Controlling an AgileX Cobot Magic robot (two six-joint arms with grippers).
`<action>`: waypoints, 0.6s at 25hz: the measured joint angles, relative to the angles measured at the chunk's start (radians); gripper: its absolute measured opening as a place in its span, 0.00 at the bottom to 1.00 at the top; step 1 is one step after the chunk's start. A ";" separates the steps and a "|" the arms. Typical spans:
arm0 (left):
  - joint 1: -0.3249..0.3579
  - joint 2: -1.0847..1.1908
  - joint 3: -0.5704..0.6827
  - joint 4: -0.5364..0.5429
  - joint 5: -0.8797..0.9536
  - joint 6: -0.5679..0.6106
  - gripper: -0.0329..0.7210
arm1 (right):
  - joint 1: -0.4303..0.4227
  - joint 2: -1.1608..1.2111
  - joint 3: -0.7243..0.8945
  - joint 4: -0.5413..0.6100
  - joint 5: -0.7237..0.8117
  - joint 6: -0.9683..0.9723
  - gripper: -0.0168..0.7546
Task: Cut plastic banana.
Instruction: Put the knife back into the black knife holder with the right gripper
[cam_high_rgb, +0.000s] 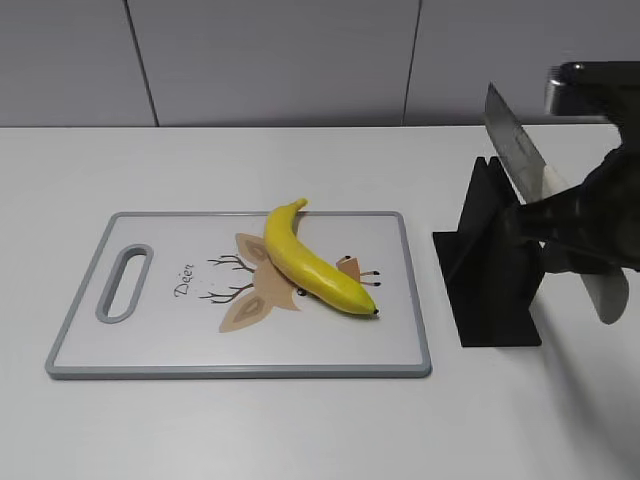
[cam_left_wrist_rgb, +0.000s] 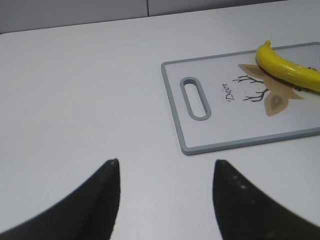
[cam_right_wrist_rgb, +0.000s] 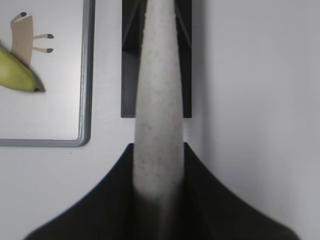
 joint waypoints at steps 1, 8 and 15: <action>0.000 0.000 0.000 0.000 0.000 0.000 0.80 | 0.000 0.011 0.000 -0.001 0.000 0.000 0.25; 0.000 0.000 0.000 0.000 0.000 0.000 0.78 | 0.000 0.071 0.000 -0.002 -0.001 -0.004 0.25; 0.000 0.000 0.000 0.000 0.000 0.000 0.75 | 0.000 0.130 0.000 -0.019 -0.003 -0.008 0.25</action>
